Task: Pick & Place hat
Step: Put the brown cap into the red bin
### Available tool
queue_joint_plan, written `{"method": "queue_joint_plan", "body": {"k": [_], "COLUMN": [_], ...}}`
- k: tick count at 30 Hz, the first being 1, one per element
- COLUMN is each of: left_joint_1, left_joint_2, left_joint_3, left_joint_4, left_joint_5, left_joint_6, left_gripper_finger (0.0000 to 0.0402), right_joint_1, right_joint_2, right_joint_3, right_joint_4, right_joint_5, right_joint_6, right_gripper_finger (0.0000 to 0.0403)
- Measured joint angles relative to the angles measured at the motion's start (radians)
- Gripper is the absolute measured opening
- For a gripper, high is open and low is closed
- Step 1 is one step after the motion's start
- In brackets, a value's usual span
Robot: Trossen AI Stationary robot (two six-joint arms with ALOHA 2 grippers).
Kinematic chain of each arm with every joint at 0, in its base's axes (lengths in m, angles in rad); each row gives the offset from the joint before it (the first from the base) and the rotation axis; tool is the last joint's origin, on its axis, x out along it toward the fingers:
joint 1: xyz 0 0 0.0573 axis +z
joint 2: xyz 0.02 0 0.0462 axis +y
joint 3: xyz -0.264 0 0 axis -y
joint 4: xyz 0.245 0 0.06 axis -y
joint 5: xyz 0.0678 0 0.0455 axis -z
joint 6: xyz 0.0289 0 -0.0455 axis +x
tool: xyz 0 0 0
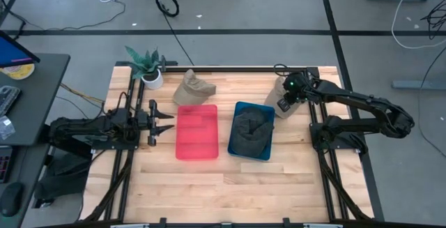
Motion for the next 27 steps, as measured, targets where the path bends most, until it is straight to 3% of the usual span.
{"method": "queue_joint_plan", "body": {"k": [14,23,27], "left_joint_1": [0.0,0.0,0.0], "left_joint_2": [0.0,0.0,0.0], "left_joint_3": [0.0,0.0,0.0], "left_joint_4": [0.0,0.0,0.0], "left_joint_5": [0.0,0.0,0.0], "left_joint_6": [0.0,0.0,0.0], "left_gripper_finger": [0.0165,0.0165,0.0165], "right_joint_1": [-0.002,-0.003,-0.003], "right_joint_2": [0.199,0.22,0.22], "right_joint_3": [0.0,0.0,0.0], "right_joint_4": [0.037,0.049,0.04], "right_joint_5": [0.024,0.014,0.002], "right_joint_6": [-0.008,0.006,0.016], "right_gripper_finger": [0.0096,0.0095,0.0058]}}
